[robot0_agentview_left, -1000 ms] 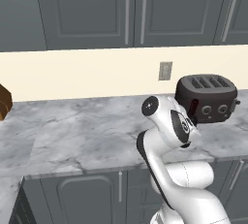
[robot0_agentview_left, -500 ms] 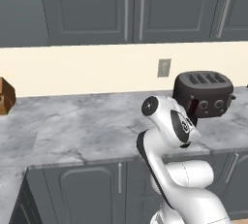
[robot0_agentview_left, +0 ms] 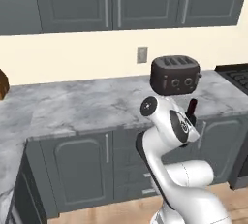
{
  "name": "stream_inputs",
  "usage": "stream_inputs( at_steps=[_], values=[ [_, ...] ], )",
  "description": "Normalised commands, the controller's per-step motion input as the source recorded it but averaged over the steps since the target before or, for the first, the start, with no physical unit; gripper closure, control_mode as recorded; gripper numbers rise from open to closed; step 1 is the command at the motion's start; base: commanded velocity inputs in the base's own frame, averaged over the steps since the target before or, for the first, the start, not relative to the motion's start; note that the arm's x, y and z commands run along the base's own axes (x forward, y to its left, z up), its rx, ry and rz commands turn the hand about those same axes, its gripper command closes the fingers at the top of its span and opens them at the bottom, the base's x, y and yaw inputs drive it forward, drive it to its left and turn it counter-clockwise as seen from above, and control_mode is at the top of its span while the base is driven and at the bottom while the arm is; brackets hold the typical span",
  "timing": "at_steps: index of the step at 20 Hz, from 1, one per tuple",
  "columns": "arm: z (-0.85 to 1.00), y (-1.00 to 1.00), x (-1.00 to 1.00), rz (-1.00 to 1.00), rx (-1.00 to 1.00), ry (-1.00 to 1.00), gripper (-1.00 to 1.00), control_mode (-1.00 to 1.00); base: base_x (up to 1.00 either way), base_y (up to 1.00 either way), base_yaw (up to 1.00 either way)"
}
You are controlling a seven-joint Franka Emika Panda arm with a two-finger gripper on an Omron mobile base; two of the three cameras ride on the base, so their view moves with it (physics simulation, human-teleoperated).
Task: There is a wine glass and glass cup on the dining counter. Place the wine bottle next to the wine glass and the juice bottle next to the glass cup.
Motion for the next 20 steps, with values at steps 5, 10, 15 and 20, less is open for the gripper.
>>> stream_inputs(
  at_steps=[5,10,15,20],
  values=[
    [0.0,0.0,0.0,0.0,0.0,0.0,1.0,1.0,-0.09,0.14,-0.82],
    [0.0,0.0,0.0,0.0,0.0,0.0,1.0,1.0,0.0,0.12,-0.9],
    [0.0,0.0,0.0,0.0,0.0,0.0,1.0,1.0,0.0,0.13,-0.9],
    [0.0,0.0,0.0,0.0,0.0,0.0,1.0,1.0,0.0,0.13,-0.9]
  ],
)
